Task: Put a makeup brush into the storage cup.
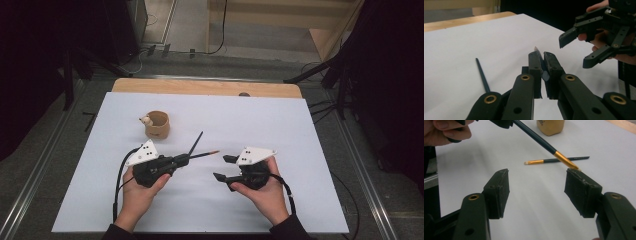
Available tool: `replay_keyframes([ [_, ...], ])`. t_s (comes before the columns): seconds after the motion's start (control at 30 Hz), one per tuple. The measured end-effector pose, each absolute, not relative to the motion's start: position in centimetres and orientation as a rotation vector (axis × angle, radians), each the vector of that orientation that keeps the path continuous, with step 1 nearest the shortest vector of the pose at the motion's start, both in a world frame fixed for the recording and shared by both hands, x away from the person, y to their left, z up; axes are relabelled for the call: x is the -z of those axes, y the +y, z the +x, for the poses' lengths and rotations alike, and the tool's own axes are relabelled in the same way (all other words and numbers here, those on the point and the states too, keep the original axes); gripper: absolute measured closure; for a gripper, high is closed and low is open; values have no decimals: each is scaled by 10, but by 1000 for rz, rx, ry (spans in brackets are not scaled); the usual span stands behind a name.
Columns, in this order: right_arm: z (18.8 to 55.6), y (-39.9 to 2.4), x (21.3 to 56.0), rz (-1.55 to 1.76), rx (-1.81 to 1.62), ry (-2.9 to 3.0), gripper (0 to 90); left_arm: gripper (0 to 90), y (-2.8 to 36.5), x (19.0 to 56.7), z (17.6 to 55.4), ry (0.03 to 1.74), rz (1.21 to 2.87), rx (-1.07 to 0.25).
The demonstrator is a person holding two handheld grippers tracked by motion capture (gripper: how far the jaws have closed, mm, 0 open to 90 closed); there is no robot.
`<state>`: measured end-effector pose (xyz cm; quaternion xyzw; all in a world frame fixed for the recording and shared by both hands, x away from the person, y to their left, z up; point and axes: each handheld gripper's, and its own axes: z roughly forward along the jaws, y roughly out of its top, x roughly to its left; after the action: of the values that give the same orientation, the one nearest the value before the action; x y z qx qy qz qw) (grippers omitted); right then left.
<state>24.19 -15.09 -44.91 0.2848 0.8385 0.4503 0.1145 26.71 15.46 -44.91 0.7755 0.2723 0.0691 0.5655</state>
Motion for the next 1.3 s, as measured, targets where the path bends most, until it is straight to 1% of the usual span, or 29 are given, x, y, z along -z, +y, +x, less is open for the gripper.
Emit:
replay_keyframes([
  [0.4, 242, -144, 455, 974, -1427, 2352, 340, 860, 157, 447, 264, 671, 1778, -255],
  [0.5, 242, -140, 457, 1012, -1465, 2319, 324, 860, 156, 447, 263, 672, 1771, -265],
  [0.73, 242, -135, 463, 1113, -1560, 2258, 322, 860, 156, 448, 262, 682, 1748, -288],
  [0.83, 242, -133, 465, 1174, -1569, 2228, 310, 860, 156, 448, 262, 686, 1741, -300],
  [1.13, 242, -127, 465, 1217, -1634, 2206, 273, 861, 155, 448, 260, 690, 1732, -322],
  [1.3, 242, -126, 466, 1308, -1641, 2172, 261, 860, 155, 449, 260, 690, 1726, -319],
])
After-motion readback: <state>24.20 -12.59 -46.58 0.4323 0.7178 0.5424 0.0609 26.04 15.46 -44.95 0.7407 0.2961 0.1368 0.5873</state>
